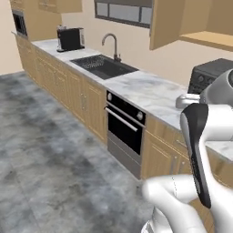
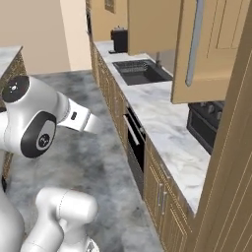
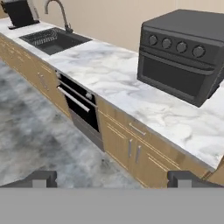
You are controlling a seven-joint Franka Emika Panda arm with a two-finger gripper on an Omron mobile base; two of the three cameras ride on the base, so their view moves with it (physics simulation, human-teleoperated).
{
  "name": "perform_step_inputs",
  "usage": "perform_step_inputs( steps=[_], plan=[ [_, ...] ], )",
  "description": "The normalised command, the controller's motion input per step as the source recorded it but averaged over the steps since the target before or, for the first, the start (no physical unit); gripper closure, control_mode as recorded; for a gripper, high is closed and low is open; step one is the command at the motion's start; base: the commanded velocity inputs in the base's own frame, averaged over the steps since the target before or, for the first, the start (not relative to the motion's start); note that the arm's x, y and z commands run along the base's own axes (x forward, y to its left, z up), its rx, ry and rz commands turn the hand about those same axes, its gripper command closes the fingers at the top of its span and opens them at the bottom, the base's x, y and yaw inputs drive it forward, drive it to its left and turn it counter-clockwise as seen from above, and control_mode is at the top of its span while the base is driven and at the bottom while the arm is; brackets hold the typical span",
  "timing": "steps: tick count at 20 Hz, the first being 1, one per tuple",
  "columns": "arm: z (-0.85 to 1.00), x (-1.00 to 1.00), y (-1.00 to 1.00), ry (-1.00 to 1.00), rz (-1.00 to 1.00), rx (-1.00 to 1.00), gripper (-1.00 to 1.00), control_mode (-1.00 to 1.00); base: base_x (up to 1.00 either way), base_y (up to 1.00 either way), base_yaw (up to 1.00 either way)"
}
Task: Move the mayonnaise and shaker from the cabinet to the dining counter.
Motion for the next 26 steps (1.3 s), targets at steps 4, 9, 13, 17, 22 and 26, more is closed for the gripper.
perform_step_inputs(
  steps=[4, 9, 13, 17, 22, 26],
  plan=[
    [0.0, 0.0, 0.0, 0.0, 0.0, 0.0, -1.0, 1.0, 0.74, -0.2, -0.13],
    [0.0, 0.0, 0.0, 0.0, 0.0, 0.0, -1.0, 1.0, 0.64, -0.05, -0.29],
    [0.0, 0.0, 0.0, 0.0, 0.0, 0.0, -1.0, 1.0, 0.58, 0.02, -0.42],
    [0.0, 0.0, 0.0, 0.0, 0.0, 0.0, -1.0, 1.0, 0.55, 0.04, -0.45],
    [0.0, 0.0, 0.0, 0.0, 0.0, 0.0, -1.0, 1.0, 0.55, 0.04, -0.45],
    [0.0, 0.0, 0.0, 0.0, 0.0, 0.0, -1.0, 1.0, 0.59, 0.02, -0.4]
  ],
)
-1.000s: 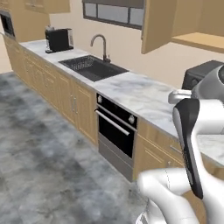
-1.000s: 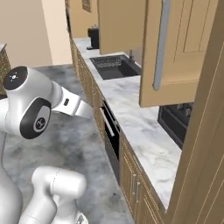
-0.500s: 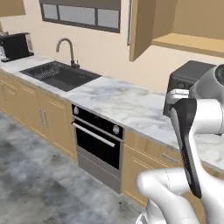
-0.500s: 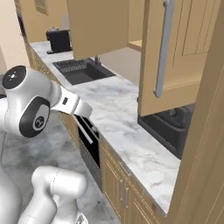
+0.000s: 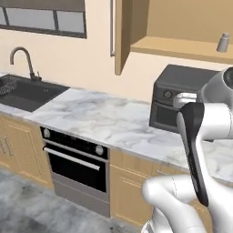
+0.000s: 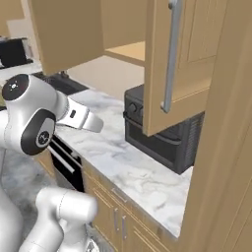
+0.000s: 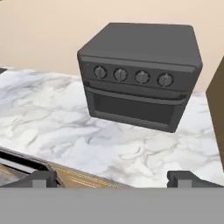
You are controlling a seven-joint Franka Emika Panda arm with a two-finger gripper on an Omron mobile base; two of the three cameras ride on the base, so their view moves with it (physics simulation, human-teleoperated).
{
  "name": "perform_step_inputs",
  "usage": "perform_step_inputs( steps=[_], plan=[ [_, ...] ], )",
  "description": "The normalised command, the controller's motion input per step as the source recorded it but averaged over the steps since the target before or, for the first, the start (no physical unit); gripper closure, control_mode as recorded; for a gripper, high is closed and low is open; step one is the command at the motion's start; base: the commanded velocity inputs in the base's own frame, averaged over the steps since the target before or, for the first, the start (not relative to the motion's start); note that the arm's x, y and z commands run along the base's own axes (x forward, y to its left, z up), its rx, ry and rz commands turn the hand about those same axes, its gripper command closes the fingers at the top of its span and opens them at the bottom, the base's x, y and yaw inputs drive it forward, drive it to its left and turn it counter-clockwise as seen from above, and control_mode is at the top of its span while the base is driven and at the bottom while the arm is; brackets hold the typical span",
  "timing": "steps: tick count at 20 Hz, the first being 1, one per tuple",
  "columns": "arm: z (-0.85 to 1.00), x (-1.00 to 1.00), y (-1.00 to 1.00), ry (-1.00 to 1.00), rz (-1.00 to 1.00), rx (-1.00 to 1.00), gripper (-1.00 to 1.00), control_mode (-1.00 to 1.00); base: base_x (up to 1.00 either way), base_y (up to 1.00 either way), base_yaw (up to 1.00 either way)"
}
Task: Move the mayonnaise and shaker from the cabinet to the dining counter.
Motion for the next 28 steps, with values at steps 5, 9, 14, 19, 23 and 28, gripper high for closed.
perform_step_inputs(
  steps=[5, 9, 14, 19, 23, 28],
  plan=[
    [0.0, 0.0, 0.0, 0.0, 0.0, 0.0, -1.0, 1.0, 0.5, 0.0, -0.48],
    [0.0, 0.0, 0.0, 0.0, 0.0, 0.0, -1.0, 1.0, 0.37, 0.18, -0.66],
    [0.0, 0.0, 0.0, 0.0, 0.0, 0.0, -1.0, 1.0, 0.42, 0.37, -0.57],
    [0.0, 0.0, 0.0, 0.0, 0.0, 0.0, -1.0, 1.0, 0.45, 0.47, -0.39],
    [0.0, 0.0, 0.0, 0.0, 0.0, 0.0, -1.0, 1.0, 0.48, 0.38, -0.11],
    [0.0, 0.0, 0.0, 0.0, 0.0, 0.0, -1.0, 1.0, 0.56, 0.15, -0.05]
  ],
)
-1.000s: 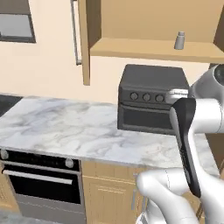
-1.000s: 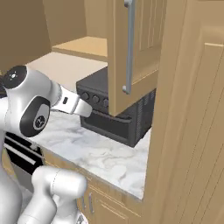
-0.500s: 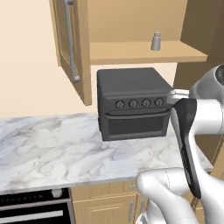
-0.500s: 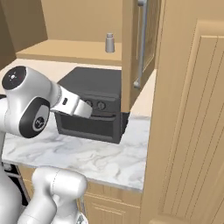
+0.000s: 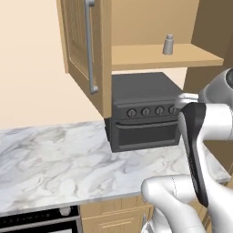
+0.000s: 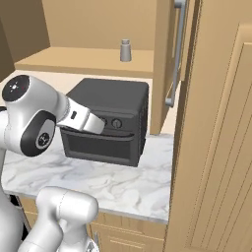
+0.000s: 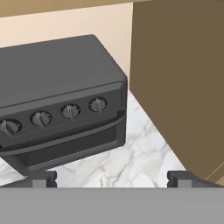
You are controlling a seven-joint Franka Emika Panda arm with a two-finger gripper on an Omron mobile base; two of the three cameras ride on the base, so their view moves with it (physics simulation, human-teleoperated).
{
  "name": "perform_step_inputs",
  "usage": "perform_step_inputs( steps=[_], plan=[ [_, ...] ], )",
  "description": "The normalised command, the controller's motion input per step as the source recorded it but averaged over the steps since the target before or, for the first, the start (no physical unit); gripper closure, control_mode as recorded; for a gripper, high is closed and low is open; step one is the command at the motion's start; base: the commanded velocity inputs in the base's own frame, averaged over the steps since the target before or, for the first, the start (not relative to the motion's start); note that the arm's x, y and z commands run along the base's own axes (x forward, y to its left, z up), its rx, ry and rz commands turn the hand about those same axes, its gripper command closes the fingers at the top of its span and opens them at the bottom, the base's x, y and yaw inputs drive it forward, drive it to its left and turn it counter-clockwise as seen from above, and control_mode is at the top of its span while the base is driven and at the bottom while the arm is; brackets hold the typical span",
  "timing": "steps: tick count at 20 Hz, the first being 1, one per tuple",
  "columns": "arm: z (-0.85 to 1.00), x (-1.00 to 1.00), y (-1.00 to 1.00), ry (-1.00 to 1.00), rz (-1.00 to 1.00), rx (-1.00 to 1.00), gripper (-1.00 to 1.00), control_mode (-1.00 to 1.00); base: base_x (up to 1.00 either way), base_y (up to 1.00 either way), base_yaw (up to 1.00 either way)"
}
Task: Move the mayonnaise and shaker from the cabinet to the dining counter.
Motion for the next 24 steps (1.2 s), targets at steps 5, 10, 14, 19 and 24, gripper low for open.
perform_step_inputs(
  steps=[5, 10, 14, 19, 24],
  plan=[
    [0.0, 0.0, 0.0, 0.0, 0.0, 0.0, -1.0, 1.0, 0.39, -0.01, -0.06],
    [0.0, 0.0, 0.0, 0.0, 0.0, 0.0, -1.0, 1.0, 0.02, 0.0, 0.0],
    [0.0, 0.0, 0.0, 0.0, 0.0, 0.0, -1.0, 1.0, -0.01, 0.0, 0.0],
    [0.0, 0.0, 0.0, 0.0, 0.0, 0.0, -1.0, 1.0, -0.14, 0.0, 0.02],
    [0.24, -0.13, 0.0, -0.34, 0.01, 0.0, -1.0, -1.0, 0.0, 0.0, 0.0]
  ],
)
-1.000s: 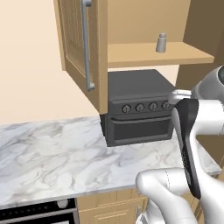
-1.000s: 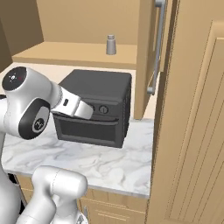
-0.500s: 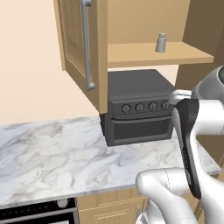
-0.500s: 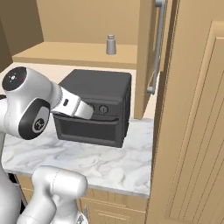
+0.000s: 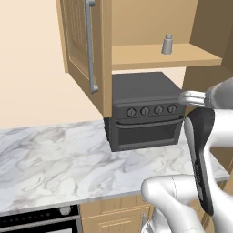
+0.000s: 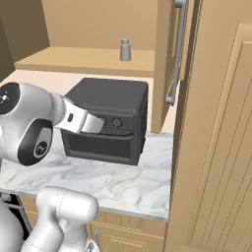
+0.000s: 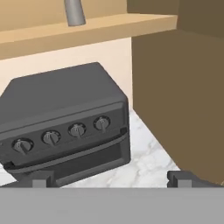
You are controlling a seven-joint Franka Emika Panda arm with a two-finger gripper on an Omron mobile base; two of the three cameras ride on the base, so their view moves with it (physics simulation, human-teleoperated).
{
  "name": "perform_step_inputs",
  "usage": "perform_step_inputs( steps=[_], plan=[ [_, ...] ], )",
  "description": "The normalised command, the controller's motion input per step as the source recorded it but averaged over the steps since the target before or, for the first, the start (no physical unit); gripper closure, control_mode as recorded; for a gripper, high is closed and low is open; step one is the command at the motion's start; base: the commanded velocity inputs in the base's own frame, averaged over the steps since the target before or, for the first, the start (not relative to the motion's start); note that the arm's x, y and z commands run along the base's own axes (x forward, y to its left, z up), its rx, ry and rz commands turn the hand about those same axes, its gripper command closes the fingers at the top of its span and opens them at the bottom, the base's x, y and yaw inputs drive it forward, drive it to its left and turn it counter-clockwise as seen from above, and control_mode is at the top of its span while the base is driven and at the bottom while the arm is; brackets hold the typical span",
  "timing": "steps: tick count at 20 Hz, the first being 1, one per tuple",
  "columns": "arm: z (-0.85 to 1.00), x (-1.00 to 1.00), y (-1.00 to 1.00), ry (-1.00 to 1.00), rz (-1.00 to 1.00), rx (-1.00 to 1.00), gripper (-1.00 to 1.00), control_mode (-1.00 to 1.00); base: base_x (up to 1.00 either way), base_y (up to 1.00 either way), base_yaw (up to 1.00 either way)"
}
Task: Move the mayonnaise and shaker from the cabinet to the dining counter.
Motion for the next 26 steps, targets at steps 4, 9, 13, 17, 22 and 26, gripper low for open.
perform_step_inputs(
  steps=[4, 9, 13, 17, 22, 26],
  plan=[
    [0.38, -0.04, -0.02, -0.21, 0.0, 0.01, -1.0, -1.0, 0.0, 0.0, 0.0],
    [0.52, 0.01, -0.06, -0.22, -0.01, 0.0, -1.0, -1.0, 0.0, 0.0, 0.0],
    [0.61, 0.14, 0.03, -0.06, 0.0, 0.0, -1.0, -1.0, 0.0, 0.0, 0.0],
    [0.71, 0.13, 0.15, 0.2, 0.0, 0.02, -1.0, -1.0, 0.0, 0.0, 0.0],
    [0.61, 0.08, 0.06, 0.24, 0.09, 0.0, -1.0, -1.0, 0.0, 0.0, 0.0],
    [0.52, 0.11, 0.05, 0.31, 0.06, 0.0, -1.0, -1.0, 0.0, 0.0, 0.0]
  ],
)
